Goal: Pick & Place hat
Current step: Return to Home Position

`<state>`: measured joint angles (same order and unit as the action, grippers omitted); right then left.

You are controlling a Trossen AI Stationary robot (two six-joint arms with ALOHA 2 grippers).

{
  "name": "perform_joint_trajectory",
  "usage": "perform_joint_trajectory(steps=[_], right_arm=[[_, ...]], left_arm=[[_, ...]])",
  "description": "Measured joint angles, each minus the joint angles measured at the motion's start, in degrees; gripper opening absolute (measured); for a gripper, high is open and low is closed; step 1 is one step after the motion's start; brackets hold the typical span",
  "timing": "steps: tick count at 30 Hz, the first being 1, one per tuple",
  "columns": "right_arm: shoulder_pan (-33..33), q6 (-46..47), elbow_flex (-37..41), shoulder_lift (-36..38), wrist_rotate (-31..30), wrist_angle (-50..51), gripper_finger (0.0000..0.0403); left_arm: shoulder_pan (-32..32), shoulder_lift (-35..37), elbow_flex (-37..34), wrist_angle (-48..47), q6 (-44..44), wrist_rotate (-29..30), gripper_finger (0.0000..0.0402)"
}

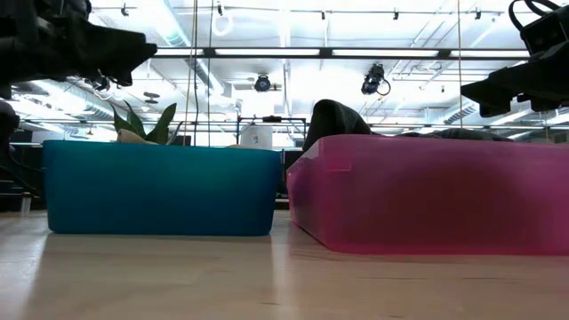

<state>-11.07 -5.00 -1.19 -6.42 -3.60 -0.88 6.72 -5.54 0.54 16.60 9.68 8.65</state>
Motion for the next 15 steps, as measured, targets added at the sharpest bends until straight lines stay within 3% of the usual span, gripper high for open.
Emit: perform_joint_trajectory(steps=[9, 15], right_arm=[[0.0, 0.0, 0.0, 0.0, 0.0, 0.0, 0.0224], [0.0, 0.0, 0.0, 0.0, 0.0, 0.0, 0.0224]], left_arm=[[0.0, 5.5, 0.0, -8.1, -0.5, -10.7, 0.0165], [-0.1, 5.3, 0.0, -14.9, -2.0, -11.1, 0.0165]])
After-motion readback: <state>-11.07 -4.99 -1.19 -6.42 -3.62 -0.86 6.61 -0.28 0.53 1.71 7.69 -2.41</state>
